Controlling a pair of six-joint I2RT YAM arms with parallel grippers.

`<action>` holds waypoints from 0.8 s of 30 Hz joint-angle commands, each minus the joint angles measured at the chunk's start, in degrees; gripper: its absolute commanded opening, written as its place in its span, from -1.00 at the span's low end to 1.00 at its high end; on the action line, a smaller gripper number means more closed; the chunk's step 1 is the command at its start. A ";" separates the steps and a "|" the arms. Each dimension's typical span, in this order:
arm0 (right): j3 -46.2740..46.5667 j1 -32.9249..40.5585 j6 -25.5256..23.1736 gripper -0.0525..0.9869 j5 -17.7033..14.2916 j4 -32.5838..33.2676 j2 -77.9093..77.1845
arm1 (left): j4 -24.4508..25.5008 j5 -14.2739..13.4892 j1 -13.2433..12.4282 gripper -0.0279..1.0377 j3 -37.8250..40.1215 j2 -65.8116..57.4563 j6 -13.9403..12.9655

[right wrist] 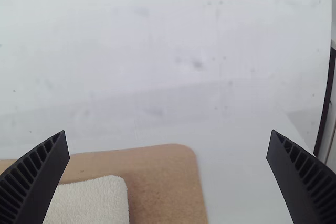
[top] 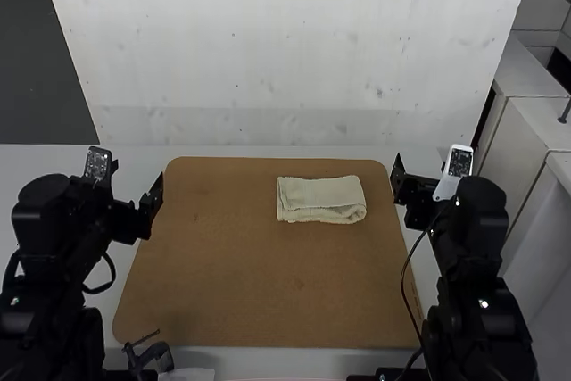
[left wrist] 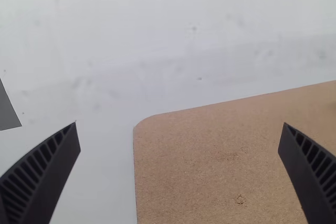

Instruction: Fold the towel.

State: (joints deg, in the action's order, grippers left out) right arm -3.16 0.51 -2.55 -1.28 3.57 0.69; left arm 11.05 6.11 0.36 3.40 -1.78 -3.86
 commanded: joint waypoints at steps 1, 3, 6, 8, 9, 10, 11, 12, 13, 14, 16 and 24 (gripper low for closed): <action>-0.18 -0.16 -0.62 0.96 0.58 -0.67 0.45 | -0.59 1.54 -0.45 0.88 0.38 0.55 0.43; -0.18 0.01 -0.62 0.96 0.58 -0.67 0.45 | -0.59 1.54 -0.54 0.89 0.38 0.55 0.43; -0.18 0.10 -0.62 0.96 0.58 -0.67 0.37 | -0.59 1.36 -0.45 0.90 0.38 0.55 0.61; -0.18 0.10 -0.62 0.96 0.58 -0.67 0.37 | -0.59 1.36 -0.45 0.90 0.38 0.55 0.61; -0.09 -0.07 -0.53 0.96 0.66 -0.85 0.72 | -0.59 1.36 -0.45 0.90 0.38 0.55 0.61; -0.09 0.01 -0.62 0.96 0.66 -0.76 0.54 | -0.59 1.36 -0.45 0.90 0.38 0.55 0.61; -0.09 0.01 -0.62 0.96 0.66 -0.76 0.54 | -0.59 1.27 -0.45 0.90 0.47 0.55 0.61; -0.09 0.01 -0.62 0.96 0.66 -0.76 0.54 | -0.59 1.36 -0.45 0.90 0.38 0.55 0.61; -0.09 0.10 -0.62 0.96 0.66 -0.76 0.54 | -0.59 1.36 -0.45 0.90 0.38 0.55 0.61; -0.09 0.10 -0.62 0.96 0.66 -0.76 0.45 | -0.59 1.36 -0.45 0.90 0.38 0.55 0.61; -0.18 0.10 -0.62 0.96 0.66 -0.76 0.45 | -0.59 1.36 -0.45 0.90 0.38 0.55 0.61; -0.09 0.10 -0.62 0.96 0.66 -0.76 0.45 | -0.59 1.36 -0.45 0.90 0.38 0.55 0.61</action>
State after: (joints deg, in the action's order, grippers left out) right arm -3.14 0.51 -2.76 -1.28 3.49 0.69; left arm 10.92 6.92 0.38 3.40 -1.80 -3.62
